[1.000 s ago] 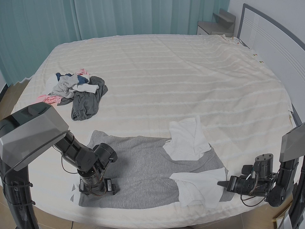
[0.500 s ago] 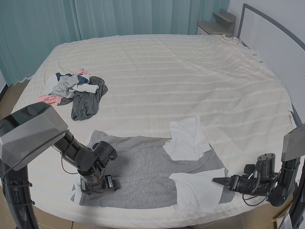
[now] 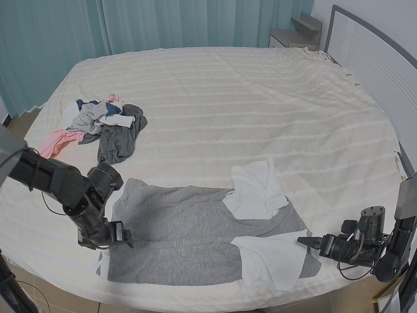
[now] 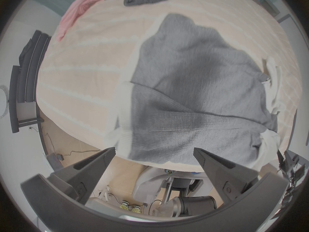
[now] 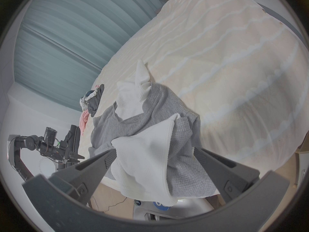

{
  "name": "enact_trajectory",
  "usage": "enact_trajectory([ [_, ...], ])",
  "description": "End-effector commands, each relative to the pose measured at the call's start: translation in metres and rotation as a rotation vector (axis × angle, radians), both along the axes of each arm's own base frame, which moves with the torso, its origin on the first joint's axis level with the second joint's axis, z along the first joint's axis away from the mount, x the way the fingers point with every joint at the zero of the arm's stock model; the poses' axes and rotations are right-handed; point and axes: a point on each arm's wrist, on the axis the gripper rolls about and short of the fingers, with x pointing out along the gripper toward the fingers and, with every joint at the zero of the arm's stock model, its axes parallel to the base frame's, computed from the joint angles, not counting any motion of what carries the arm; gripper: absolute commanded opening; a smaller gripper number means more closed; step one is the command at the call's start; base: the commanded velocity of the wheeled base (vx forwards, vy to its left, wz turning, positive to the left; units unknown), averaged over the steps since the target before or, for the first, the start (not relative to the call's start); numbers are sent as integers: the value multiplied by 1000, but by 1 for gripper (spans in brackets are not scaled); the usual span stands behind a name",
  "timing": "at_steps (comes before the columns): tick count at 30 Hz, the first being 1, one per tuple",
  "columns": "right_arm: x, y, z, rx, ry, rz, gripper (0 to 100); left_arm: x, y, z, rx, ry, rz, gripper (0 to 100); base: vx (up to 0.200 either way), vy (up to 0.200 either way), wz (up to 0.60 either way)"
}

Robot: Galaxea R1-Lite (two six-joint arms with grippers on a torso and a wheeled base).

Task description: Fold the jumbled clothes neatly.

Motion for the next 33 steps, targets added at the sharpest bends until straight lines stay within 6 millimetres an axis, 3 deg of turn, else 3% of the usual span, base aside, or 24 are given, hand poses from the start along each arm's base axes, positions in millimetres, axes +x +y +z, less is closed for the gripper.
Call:
enact_trajectory([
  [1,11,-1,9,13,-65,-30,100,23,35,36,-54,-136,73,100,0,0,0],
  [8,31,3,15,25,-122,-31,100,84,40,18,-131,-211,72,100,0,0,0],
  [14,28,3,30,30,-107,-36,100,126,43,-8,-131,-235,50,100,0,0,0],
  [23,17,5,48,38,-112,-16,100,151,66,-33,-142,-267,-119,100,0,0,0],
  [33,11,11,57,43,-131,12,100,158,64,-37,-225,-308,-233,100,0,0,0],
])
